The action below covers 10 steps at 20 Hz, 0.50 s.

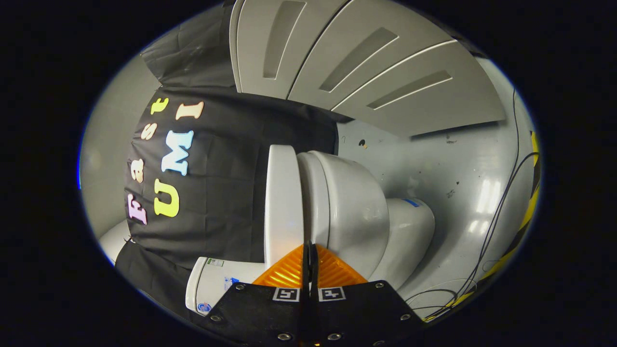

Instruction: Open the toilet lid.

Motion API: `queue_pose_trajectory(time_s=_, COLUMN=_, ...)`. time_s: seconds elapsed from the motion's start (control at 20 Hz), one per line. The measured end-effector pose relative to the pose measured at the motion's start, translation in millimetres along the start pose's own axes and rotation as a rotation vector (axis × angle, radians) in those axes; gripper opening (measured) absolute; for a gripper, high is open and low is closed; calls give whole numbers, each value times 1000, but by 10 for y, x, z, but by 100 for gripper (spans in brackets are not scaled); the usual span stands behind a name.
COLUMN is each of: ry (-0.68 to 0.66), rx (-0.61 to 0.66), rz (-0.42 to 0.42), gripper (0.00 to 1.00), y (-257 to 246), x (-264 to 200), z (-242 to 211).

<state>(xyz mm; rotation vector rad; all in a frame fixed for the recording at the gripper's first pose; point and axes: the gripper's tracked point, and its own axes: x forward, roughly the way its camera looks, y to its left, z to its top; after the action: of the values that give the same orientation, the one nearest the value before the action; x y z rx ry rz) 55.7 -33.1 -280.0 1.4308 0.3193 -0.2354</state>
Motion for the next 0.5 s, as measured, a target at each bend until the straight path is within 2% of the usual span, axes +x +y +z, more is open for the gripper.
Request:
queue_pose_trajectory(time_s=0.2, ry=6, rx=-72, rz=-65, gripper=0, y=44, x=33, z=-44)
queue_pose_trajectory(time_s=0.5, ry=-17, rx=-92, rz=-52, gripper=0, y=302, x=-62, z=-20)
